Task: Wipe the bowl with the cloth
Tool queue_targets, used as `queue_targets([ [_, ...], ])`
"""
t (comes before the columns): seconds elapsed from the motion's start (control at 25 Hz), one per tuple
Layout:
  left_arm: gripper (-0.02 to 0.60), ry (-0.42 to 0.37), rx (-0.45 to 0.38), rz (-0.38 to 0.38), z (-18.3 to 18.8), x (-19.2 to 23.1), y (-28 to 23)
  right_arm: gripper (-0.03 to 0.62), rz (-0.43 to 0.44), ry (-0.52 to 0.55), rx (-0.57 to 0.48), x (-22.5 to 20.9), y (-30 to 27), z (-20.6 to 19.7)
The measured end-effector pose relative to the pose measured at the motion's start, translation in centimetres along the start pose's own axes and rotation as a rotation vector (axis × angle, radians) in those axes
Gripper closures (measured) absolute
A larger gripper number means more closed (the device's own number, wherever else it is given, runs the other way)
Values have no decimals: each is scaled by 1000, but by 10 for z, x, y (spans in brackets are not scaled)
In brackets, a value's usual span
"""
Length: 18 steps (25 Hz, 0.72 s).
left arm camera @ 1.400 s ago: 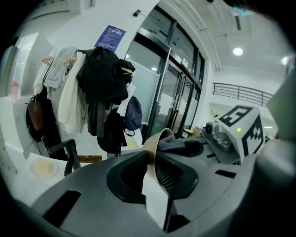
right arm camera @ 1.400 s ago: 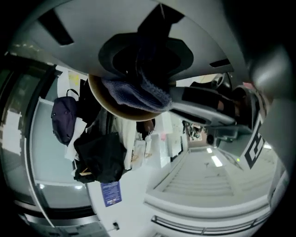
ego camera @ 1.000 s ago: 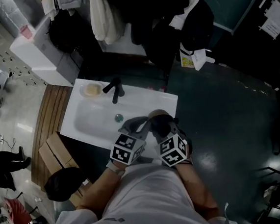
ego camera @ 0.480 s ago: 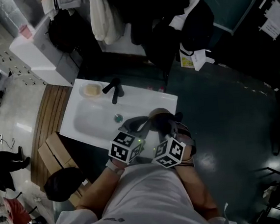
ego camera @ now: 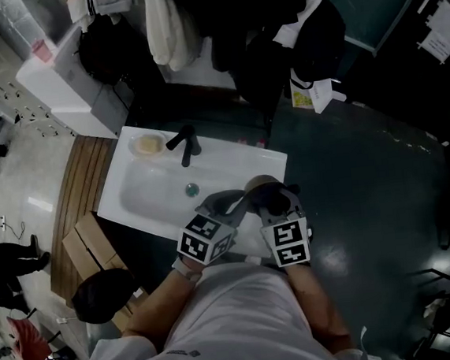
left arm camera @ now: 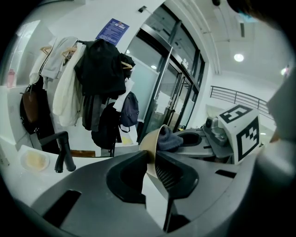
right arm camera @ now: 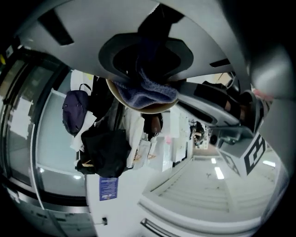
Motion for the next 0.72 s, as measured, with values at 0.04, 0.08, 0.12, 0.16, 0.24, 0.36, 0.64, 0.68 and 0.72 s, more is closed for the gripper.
queue_targets([
  [0.04,529,0,-1,-1,0,0,0,510,12,-48,-21,-1,1,1],
  [0.08,529,0,-1,-3,0,-1,0,510,27,-102,-44,-2,2,3],
  [0.12,529,0,-1,-4,0,-1,1,510,44,-163,-68,-4,3,4],
  [0.16,529,0,-1,-5,0,0,1,510,66,-234,-92,-6,4,4],
  [0.24,529,-3,0,-4,1,0,1,510,122,-402,-140,-9,5,5],
  [0.36,529,-5,-11,-3,2,-1,1,510,204,-654,-214,-13,7,5],
  [0.64,529,-5,-111,-9,11,-3,6,510,282,-997,-381,-26,15,9],
  [0.68,529,-8,-124,-10,13,-4,7,510,269,-997,-386,-26,16,10],
  [0.72,529,-12,-134,-10,15,-6,8,510,248,-974,-382,-27,17,11],
])
Point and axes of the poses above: the fingertips, and each gripper's own axes: y backward along the fingers, x to its left, z out of its top, the point moved 3 cm from there along y, backward along the fingers, and after that the axes turned 1 degree about x, right-handed, at the moved point
